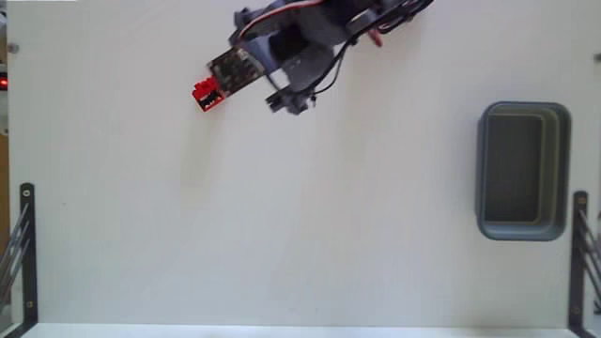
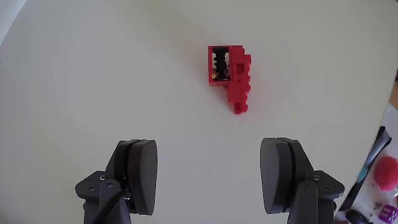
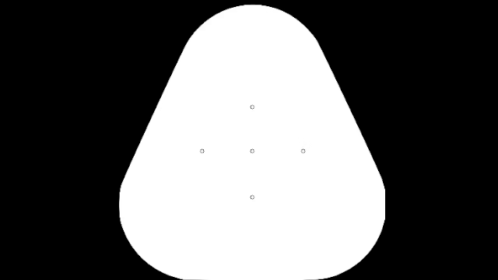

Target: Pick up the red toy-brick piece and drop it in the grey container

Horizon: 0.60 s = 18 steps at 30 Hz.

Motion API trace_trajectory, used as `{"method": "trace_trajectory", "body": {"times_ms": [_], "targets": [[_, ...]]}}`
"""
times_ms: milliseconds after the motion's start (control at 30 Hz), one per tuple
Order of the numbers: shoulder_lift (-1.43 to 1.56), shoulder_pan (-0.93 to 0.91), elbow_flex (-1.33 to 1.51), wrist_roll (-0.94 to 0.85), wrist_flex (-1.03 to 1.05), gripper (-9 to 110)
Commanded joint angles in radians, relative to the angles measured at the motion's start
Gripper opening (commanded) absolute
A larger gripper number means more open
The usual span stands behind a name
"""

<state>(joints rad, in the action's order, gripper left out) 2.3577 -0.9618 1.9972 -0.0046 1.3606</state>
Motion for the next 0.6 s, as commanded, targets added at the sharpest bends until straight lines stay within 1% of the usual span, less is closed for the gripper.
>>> {"method": "trace_trajectory", "body": {"times_ms": [0,567], "targets": [[-0.016,-0.01,-0.021,0.005,-0.046,110],[-0.223,-0.01,-0.092,0.005,-0.182,110]]}}
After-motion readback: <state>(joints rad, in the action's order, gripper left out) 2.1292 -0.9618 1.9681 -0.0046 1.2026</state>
